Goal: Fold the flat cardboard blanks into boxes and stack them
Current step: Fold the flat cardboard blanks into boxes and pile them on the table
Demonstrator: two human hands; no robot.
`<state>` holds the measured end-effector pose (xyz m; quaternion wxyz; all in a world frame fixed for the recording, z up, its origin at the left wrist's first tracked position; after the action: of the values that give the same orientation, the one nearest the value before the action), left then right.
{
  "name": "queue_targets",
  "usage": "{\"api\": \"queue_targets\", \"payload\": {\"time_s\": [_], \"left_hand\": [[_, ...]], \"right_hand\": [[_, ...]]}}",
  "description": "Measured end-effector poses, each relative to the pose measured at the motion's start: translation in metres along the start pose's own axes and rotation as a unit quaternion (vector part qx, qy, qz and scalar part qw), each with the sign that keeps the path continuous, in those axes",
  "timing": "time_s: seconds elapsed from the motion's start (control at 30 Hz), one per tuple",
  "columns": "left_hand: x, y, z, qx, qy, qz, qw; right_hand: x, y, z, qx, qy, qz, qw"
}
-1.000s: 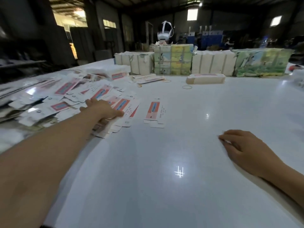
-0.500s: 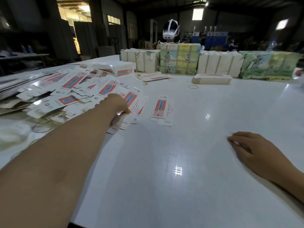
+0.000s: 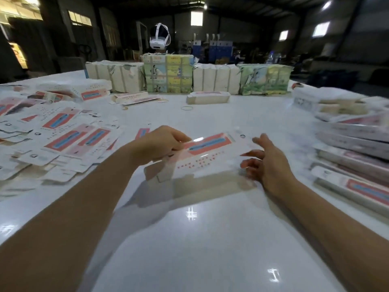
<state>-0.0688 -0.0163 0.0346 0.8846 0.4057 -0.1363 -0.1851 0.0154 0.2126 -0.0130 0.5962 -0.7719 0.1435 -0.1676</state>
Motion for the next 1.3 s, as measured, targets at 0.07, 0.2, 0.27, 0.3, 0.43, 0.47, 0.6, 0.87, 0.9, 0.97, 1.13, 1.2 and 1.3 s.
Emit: {"api": "queue_targets", "payload": {"time_s": [0.07,0.2,0.27,0.3,0.43,0.47,0.6,0.87,0.9,0.97,1.13,1.2,1.3], "left_hand": [[0.002,0.001,-0.03,-0.011,-0.063,-0.008,0.998],[0.008,-0.005,-0.048,-0.092,-0.04,-0.038,0.994],[0.013,0.0,-0.053,-0.188,-0.007,-0.082,0.979],[0.017,0.005,-0.06,-0.219,-0.003,-0.107,0.97],[0.023,0.02,-0.086,-0.312,0.033,-0.151,0.937],[0.023,0.021,-0.087,-0.318,0.049,-0.151,0.935],[0.028,0.019,-0.083,-0.311,0.098,-0.167,0.93],[0.033,0.026,-0.085,-0.315,0.138,-0.2,0.918],[0.033,0.026,-0.085,-0.32,0.132,-0.193,0.918],[0.032,0.026,-0.086,-0.332,0.127,-0.182,0.917],[0.029,0.028,-0.087,-0.339,0.144,-0.172,0.914],[0.027,0.028,-0.087,-0.323,0.14,-0.179,0.919],[0.026,0.029,-0.086,-0.297,0.137,-0.186,0.926]], "right_hand": [[0.003,-0.001,0.009,-0.008,0.016,-0.033,0.999],[0.009,-0.006,0.008,0.08,0.001,0.035,0.996],[0.014,-0.005,0.003,0.135,-0.016,0.063,0.989],[0.017,-0.004,0.0,0.166,-0.029,0.074,0.983],[0.025,0.002,-0.006,0.214,-0.054,0.103,0.97],[0.025,0.001,-0.005,0.205,-0.051,0.106,0.972],[0.019,-0.001,-0.001,0.137,-0.027,0.092,0.986],[0.015,0.003,0.0,0.056,-0.029,0.016,0.998],[0.014,0.002,0.002,0.036,-0.012,0.014,0.999],[0.014,0.003,0.005,0.009,0.011,0.012,1.0],[0.018,0.002,0.001,-0.028,0.024,0.048,0.998],[0.018,0.002,0.0,-0.079,0.026,0.02,0.996],[0.018,0.002,0.0,-0.126,0.003,-0.012,0.992]]}}
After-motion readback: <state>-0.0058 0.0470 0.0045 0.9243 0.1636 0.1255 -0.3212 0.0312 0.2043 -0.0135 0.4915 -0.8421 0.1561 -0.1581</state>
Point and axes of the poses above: each hand's wrist, its own x-axis away from the middle knuckle, its own z-axis out of the back of the hand, y = z × x, the point moved 4 cm from there along -x, towards the middle knuckle, and after that the axes turned 1 degree about -y, right-handed, at the moved point
